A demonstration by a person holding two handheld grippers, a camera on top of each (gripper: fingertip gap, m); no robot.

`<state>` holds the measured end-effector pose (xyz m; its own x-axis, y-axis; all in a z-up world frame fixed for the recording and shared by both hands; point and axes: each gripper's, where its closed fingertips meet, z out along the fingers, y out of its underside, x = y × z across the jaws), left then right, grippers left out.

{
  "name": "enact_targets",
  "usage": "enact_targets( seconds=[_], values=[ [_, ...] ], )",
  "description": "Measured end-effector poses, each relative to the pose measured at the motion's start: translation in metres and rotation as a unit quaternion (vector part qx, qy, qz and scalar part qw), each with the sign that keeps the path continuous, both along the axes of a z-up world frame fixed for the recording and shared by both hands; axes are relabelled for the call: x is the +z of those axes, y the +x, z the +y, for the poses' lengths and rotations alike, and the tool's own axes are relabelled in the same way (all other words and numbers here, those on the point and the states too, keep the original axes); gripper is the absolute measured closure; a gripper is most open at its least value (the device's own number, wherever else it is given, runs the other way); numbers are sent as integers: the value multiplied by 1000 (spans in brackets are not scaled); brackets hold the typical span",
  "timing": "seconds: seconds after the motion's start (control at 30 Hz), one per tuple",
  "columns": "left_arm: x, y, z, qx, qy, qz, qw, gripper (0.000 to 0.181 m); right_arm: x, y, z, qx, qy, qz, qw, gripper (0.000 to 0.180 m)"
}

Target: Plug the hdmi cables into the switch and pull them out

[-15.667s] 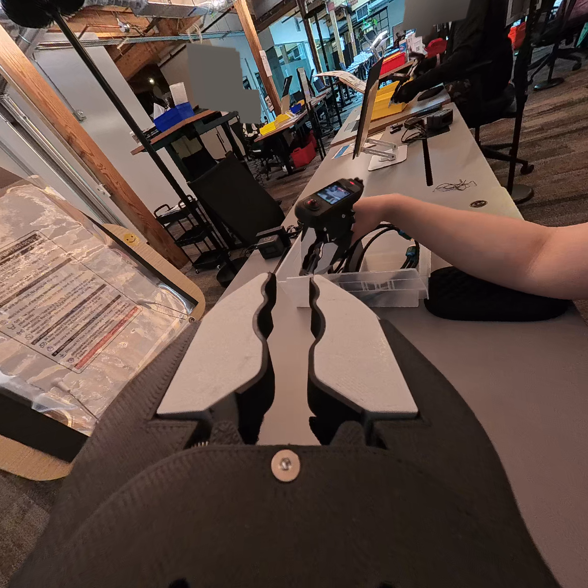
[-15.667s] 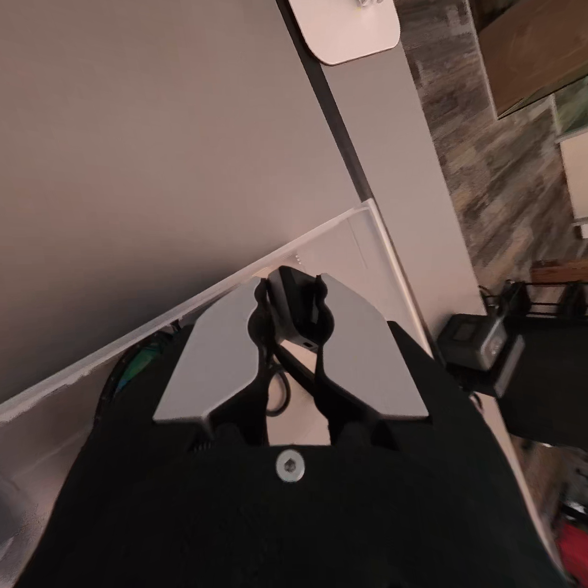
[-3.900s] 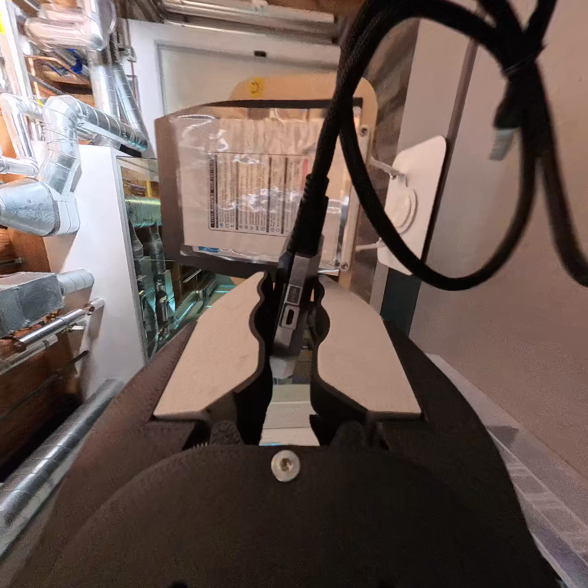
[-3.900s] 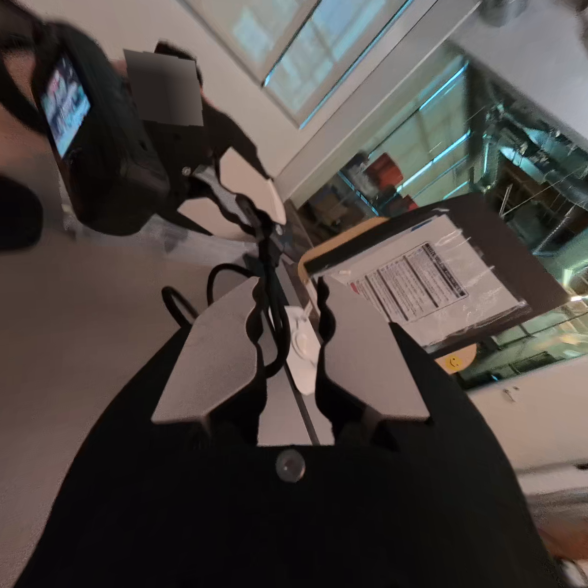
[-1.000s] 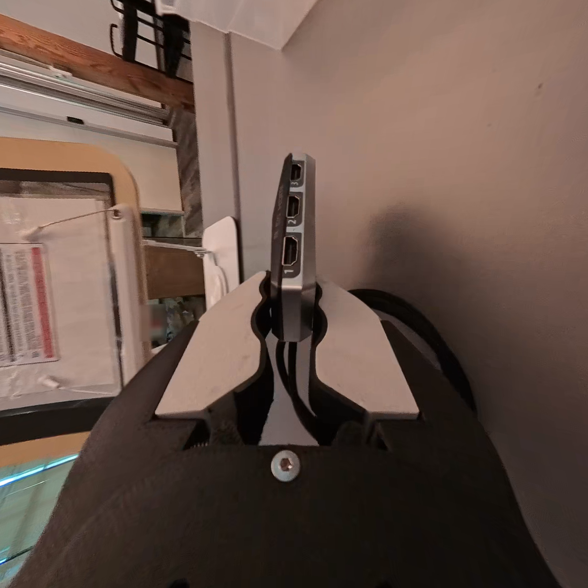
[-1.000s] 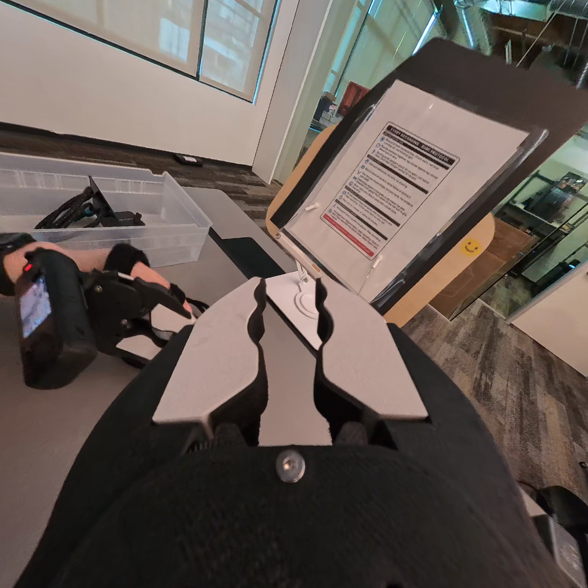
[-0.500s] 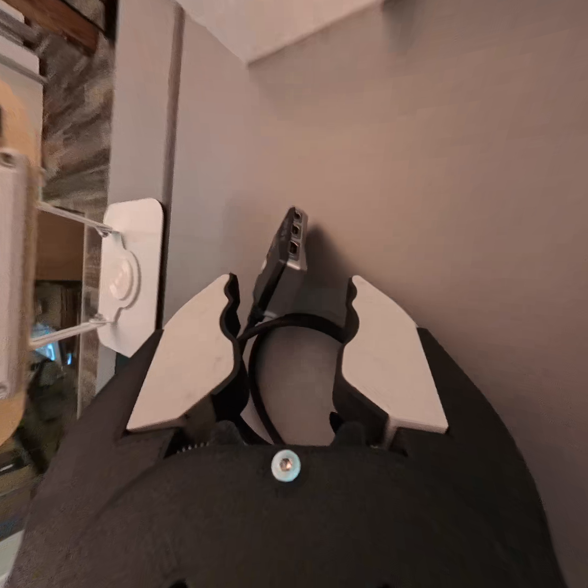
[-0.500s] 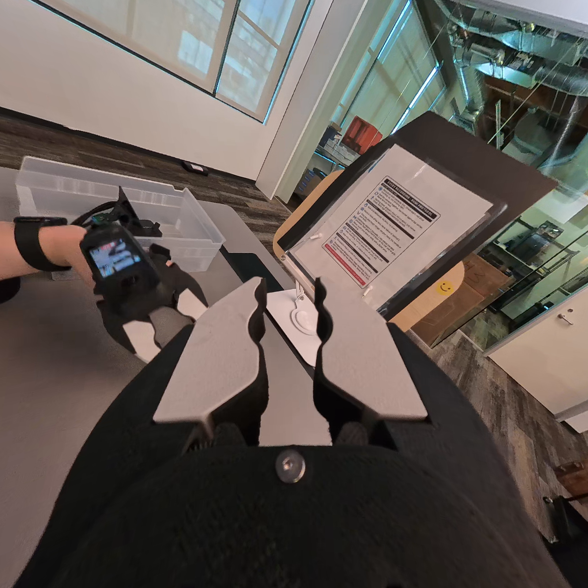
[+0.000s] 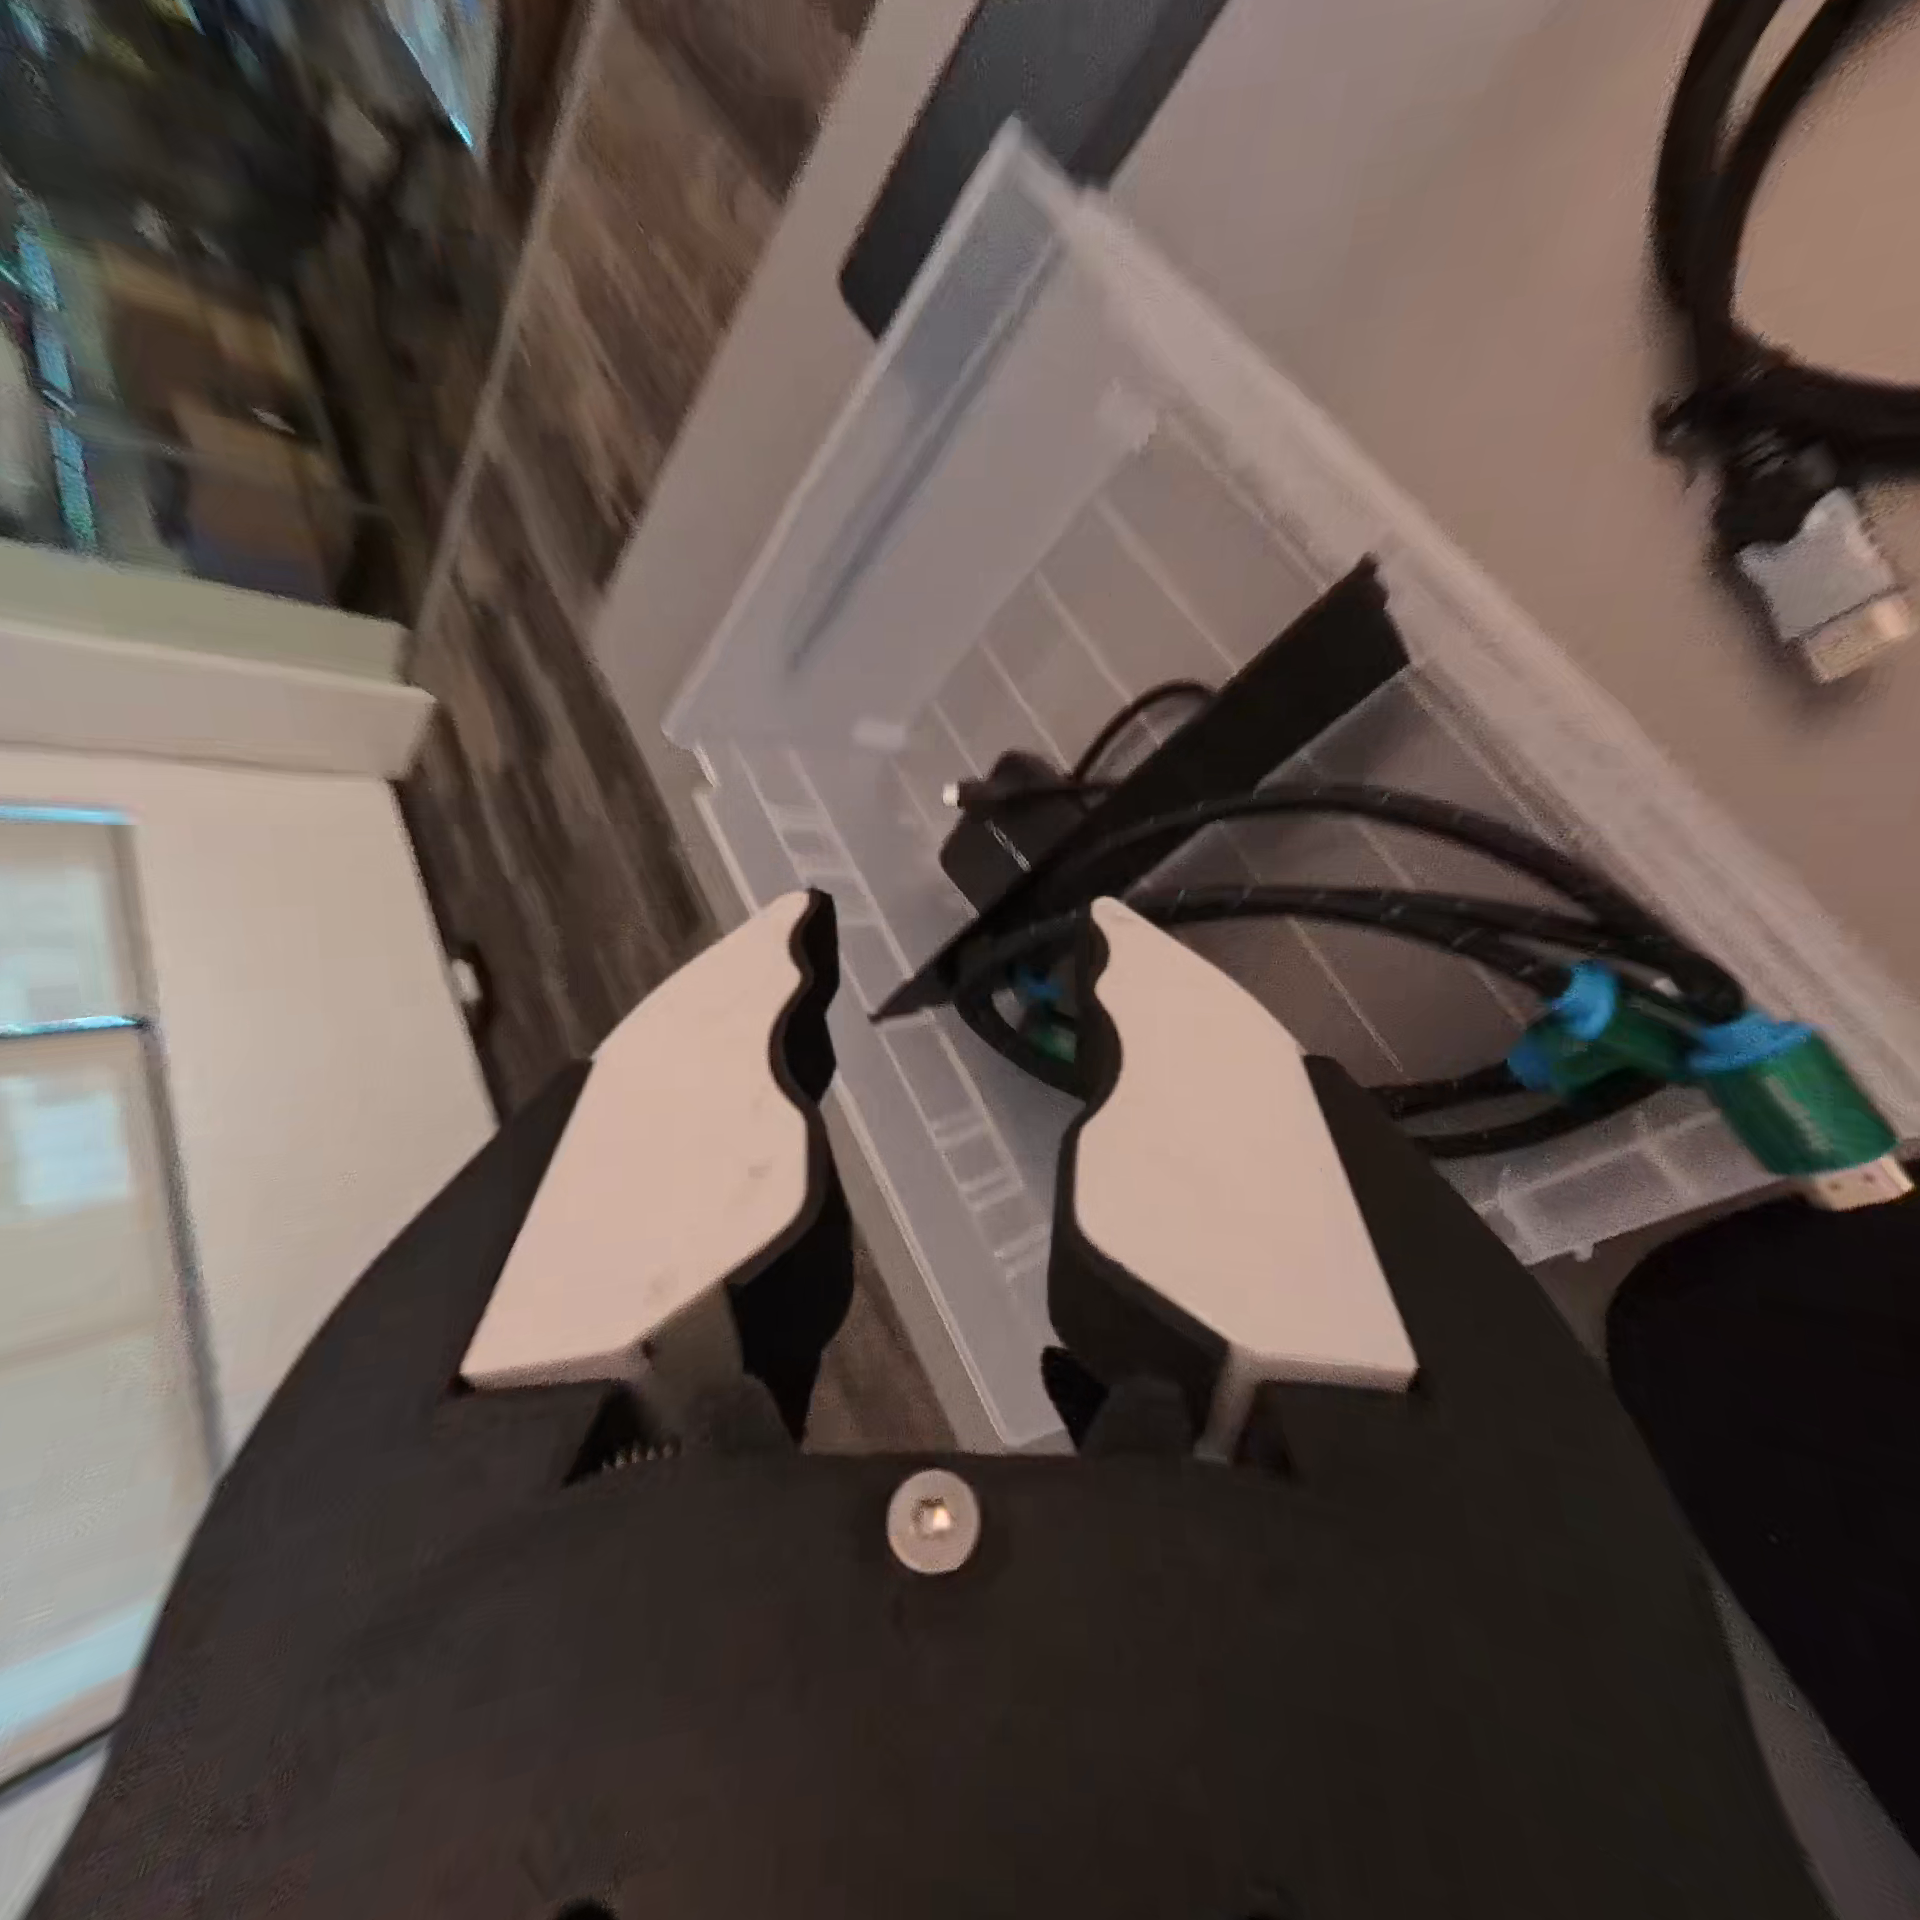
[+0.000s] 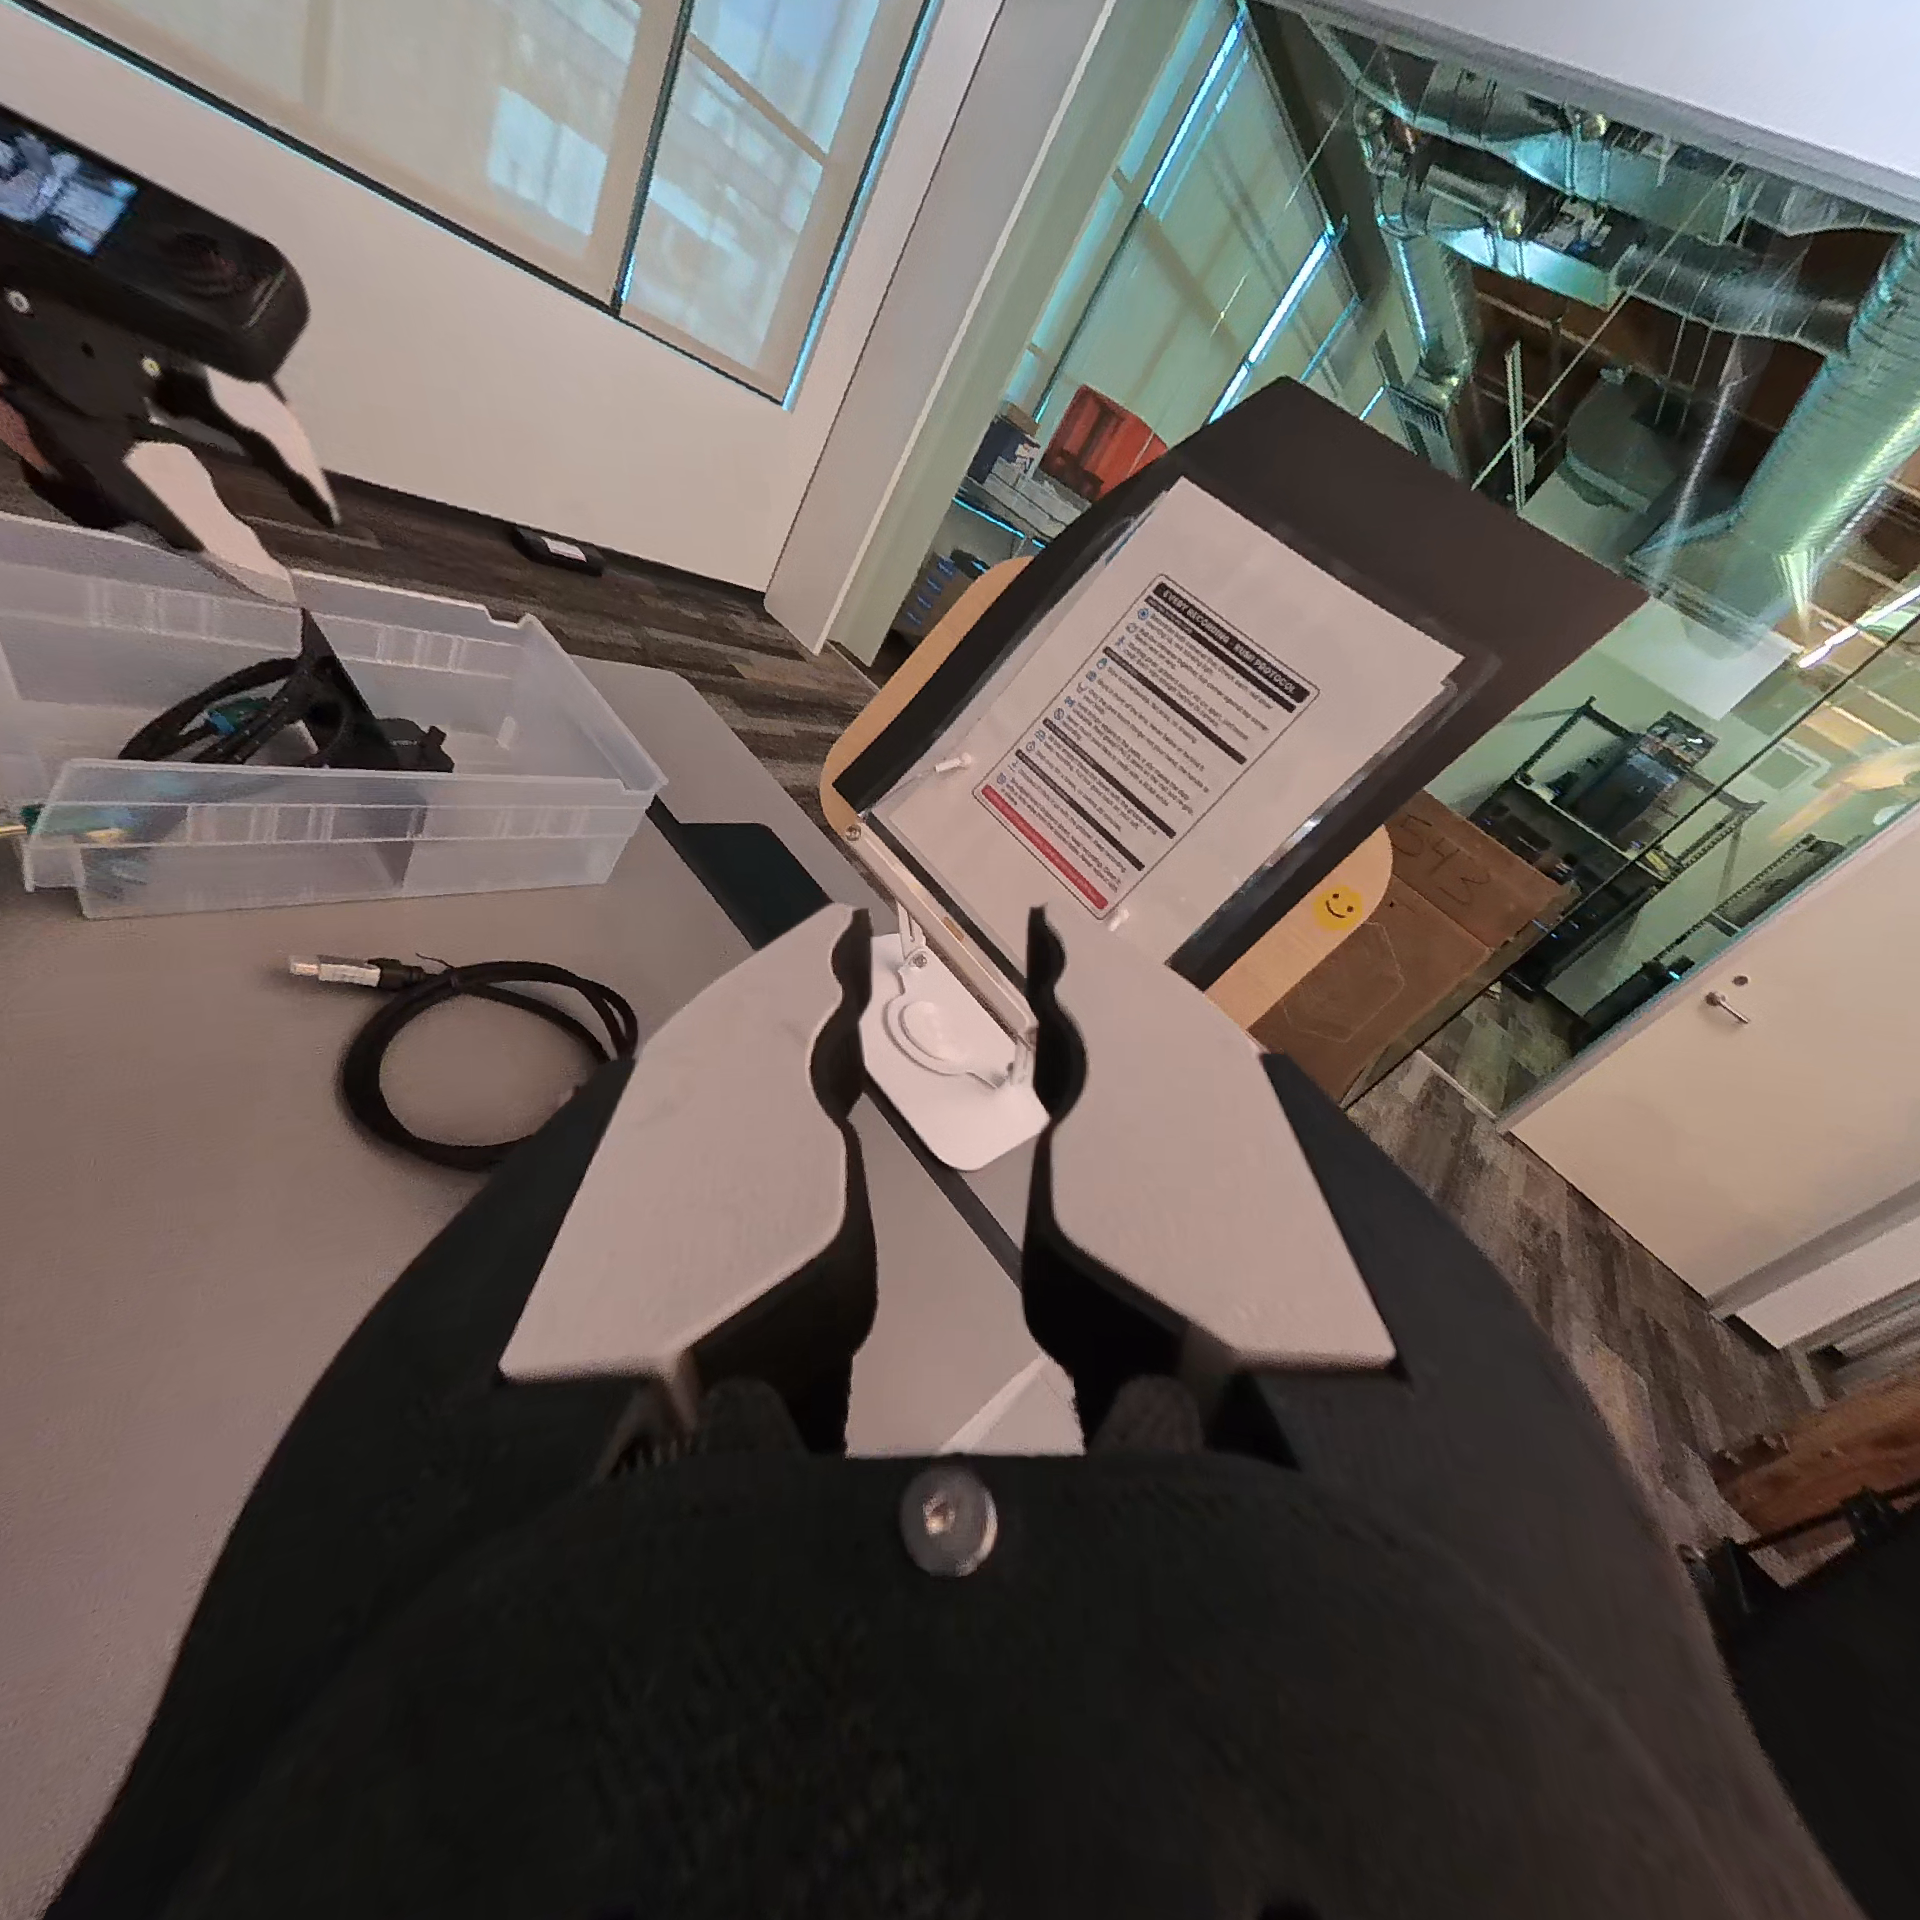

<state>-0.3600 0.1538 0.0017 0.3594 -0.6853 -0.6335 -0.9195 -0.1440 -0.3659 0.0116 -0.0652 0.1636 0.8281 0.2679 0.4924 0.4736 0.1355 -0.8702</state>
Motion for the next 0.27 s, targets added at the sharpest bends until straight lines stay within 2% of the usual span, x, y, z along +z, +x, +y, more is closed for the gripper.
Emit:
enact_targets(
  seconds=[0.03, 0.13, 0.27],
  values=[
    [-9, -8, 5, 2, -17, -11, 1000, 139, 0, 0, -1, -1, 0, -1, 1000, 151],
    [-39, -23, 15, -2, -65, -24, 998, 141, 0, -3, -3, 2, -1, -2, 1000, 151],
    [-59, -25, 25, -16, -72, -12, 997, 139, -4, -3, -1, 0, -11, -5, 1000, 151]
  ],
)
